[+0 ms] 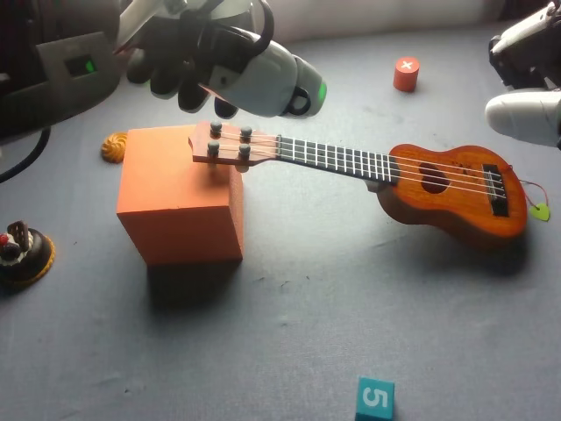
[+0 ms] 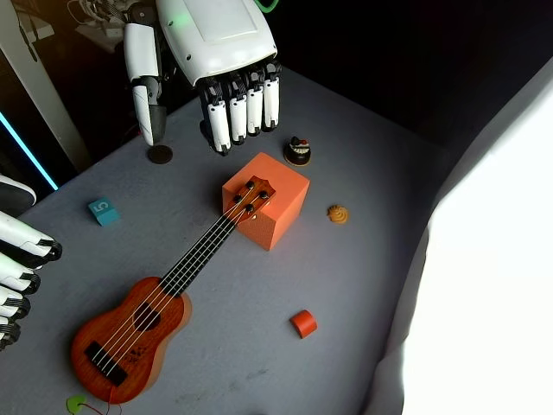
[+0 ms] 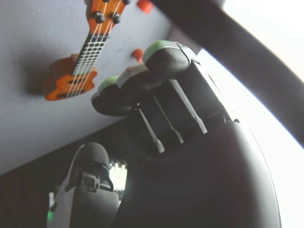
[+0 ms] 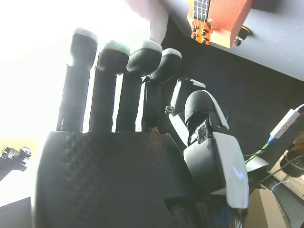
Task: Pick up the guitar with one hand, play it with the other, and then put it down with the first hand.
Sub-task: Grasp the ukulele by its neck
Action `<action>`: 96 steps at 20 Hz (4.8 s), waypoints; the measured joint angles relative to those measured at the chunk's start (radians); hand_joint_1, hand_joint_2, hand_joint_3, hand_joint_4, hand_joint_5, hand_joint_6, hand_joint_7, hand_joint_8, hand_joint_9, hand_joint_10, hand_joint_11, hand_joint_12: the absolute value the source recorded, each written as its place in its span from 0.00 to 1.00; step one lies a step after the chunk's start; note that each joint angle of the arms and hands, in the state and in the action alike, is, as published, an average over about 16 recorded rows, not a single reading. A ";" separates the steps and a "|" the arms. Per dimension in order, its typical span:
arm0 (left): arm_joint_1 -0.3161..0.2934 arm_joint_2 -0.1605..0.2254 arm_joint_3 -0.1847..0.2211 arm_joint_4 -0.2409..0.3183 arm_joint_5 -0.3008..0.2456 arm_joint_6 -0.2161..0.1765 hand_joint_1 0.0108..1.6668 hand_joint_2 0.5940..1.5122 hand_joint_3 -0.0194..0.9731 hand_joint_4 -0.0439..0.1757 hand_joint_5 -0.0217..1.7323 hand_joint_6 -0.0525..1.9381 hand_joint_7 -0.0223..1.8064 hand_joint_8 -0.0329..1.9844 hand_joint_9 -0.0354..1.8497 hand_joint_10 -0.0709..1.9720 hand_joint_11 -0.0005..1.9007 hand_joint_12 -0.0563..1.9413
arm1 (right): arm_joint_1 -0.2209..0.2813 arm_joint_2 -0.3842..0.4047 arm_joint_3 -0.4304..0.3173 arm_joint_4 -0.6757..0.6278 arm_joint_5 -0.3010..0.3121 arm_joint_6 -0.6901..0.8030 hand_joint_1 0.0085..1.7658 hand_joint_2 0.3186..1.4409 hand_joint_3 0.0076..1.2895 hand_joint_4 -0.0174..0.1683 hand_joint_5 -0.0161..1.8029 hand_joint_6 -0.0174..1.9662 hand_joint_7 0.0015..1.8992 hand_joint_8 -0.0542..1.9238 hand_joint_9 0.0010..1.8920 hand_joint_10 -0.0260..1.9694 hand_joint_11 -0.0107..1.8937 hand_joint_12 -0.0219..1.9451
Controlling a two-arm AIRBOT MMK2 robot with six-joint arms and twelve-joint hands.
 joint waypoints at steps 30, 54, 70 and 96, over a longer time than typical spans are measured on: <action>0.215 -0.306 0.029 0.234 0.181 -0.329 0.64 0.47 0.01 0.23 0.02 0.02 0.02 0.01 0.03 0.04 0.01 0.03 | -0.088 0.010 0.032 -0.004 0.152 0.071 0.09 0.88 0.01 0.11 0.03 0.07 0.04 0.03 0.01 0.02 0.02 0.01; 0.314 -0.534 0.293 0.310 0.200 -0.359 0.60 0.49 0.01 0.22 0.02 0.02 0.02 0.01 0.03 0.04 0.01 0.03 | -0.087 0.003 0.015 -0.006 0.157 0.062 0.08 0.88 0.01 0.11 0.05 0.07 0.05 0.03 0.02 0.02 0.02 0.01; 0.403 -0.562 0.386 0.379 0.136 -0.376 0.59 0.51 0.02 0.24 0.02 0.02 0.02 0.01 0.03 0.04 0.01 0.03 | -0.087 0.001 0.010 -0.012 0.157 0.062 0.08 0.88 0.01 0.11 0.06 0.06 0.05 0.03 0.02 0.02 0.02 0.01; 0.432 -0.580 0.409 0.405 0.112 -0.391 0.61 0.49 0.02 0.20 0.36 0.84 0.37 0.92 0.38 0.94 0.34 0.97 | -0.087 0.000 0.003 -0.020 0.157 0.061 0.09 0.88 0.01 0.11 0.05 0.06 0.05 0.03 0.02 0.02 0.02 0.01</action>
